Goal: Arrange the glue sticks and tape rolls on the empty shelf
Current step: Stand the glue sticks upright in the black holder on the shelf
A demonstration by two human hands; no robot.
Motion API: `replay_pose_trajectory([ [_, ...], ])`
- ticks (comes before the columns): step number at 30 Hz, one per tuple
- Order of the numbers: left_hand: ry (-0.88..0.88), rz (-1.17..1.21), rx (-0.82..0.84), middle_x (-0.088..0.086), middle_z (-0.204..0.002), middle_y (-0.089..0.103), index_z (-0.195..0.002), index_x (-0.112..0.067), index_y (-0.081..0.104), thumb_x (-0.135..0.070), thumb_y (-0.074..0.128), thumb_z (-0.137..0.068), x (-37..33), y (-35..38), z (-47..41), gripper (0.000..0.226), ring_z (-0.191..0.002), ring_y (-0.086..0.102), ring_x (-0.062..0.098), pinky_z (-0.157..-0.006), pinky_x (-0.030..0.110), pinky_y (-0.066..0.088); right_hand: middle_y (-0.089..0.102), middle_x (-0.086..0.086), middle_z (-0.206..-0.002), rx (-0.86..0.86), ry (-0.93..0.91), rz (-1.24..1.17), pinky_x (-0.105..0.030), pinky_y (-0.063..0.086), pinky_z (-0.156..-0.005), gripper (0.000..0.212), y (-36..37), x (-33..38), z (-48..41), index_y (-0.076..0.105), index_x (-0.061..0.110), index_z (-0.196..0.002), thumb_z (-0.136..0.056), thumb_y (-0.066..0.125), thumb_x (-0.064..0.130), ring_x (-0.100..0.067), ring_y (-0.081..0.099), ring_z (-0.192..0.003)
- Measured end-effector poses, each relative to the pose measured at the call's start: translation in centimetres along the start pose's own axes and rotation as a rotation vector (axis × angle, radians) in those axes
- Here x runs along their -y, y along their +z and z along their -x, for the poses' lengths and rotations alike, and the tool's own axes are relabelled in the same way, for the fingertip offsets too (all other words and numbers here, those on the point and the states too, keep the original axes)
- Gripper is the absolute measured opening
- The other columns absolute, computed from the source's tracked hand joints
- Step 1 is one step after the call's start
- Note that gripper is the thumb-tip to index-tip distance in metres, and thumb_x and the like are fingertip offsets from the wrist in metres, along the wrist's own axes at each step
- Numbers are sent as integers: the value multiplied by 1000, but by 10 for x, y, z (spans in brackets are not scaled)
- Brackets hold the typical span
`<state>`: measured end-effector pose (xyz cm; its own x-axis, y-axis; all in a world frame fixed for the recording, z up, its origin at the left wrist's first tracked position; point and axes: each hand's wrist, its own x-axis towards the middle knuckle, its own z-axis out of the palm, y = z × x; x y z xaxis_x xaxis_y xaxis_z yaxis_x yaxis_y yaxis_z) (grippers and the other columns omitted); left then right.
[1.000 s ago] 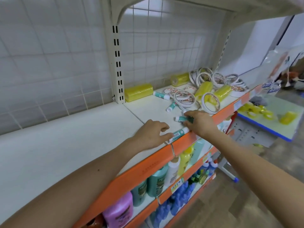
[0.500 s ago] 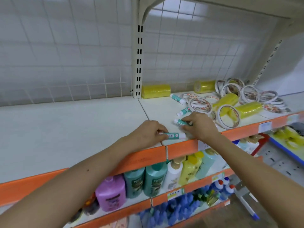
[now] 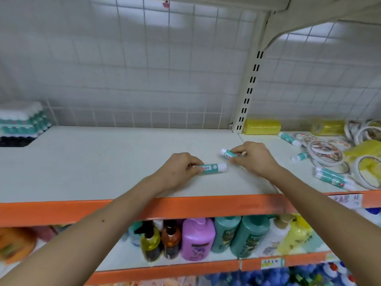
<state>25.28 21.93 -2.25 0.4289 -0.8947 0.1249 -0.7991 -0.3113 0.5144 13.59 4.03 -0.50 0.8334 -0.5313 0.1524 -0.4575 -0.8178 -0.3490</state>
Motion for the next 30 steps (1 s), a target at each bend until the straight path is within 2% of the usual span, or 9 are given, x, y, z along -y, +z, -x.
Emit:
replay_pose_trajectory([
  [6,-29,-26,-12,8,-103,65,-112,-18,66,-26,49,-93,90,-60,56,26,-83,51,14,-66,18,31,58,0,-92,3,-23,-99,-30,45,-83,24,46,108,-19,69,21,-104,-81,64,27,-14,52,-83],
  [11,-10,-86,21,6,-103,65,-114,-17,65,-26,49,-94,162,-115,101,28,-81,48,10,-62,12,29,55,2,-88,27,-34,-155,-29,43,-79,22,84,195,-28,70,21,-102,-80,66,24,-14,51,-82],
  [15,-42,-96,-7,6,-102,65,-113,-17,65,-26,50,-93,210,-152,130,27,-80,47,10,-63,6,32,57,3,-90,58,-43,-217,-21,39,-75,22,113,255,-33,70,24,-102,-80,66,26,-12,50,-84],
  [20,-102,-78,-28,6,-104,66,-113,-17,65,-25,52,-92,248,-178,161,26,-83,50,11,-63,10,33,63,-1,-99,136,-100,-211,-20,39,-71,22,137,310,-44,69,25,-102,-80,65,25,-10,50,-85],
  [24,-172,-63,-84,5,-105,66,-114,-17,65,-26,52,-92,269,-192,177,27,-90,55,15,-67,17,33,63,0,-101,178,-148,-207,-22,41,-78,24,149,342,-57,69,23,-104,-81,65,24,-10,50,-86],
  [30,-240,-27,-156,5,-101,67,-113,-17,65,-26,53,-91,297,-212,202,26,-86,53,11,-68,17,34,63,4,-93,220,-211,-224,-6,38,-60,20,163,380,-73,71,24,-99,-79,67,25,-6,49,-78],
])
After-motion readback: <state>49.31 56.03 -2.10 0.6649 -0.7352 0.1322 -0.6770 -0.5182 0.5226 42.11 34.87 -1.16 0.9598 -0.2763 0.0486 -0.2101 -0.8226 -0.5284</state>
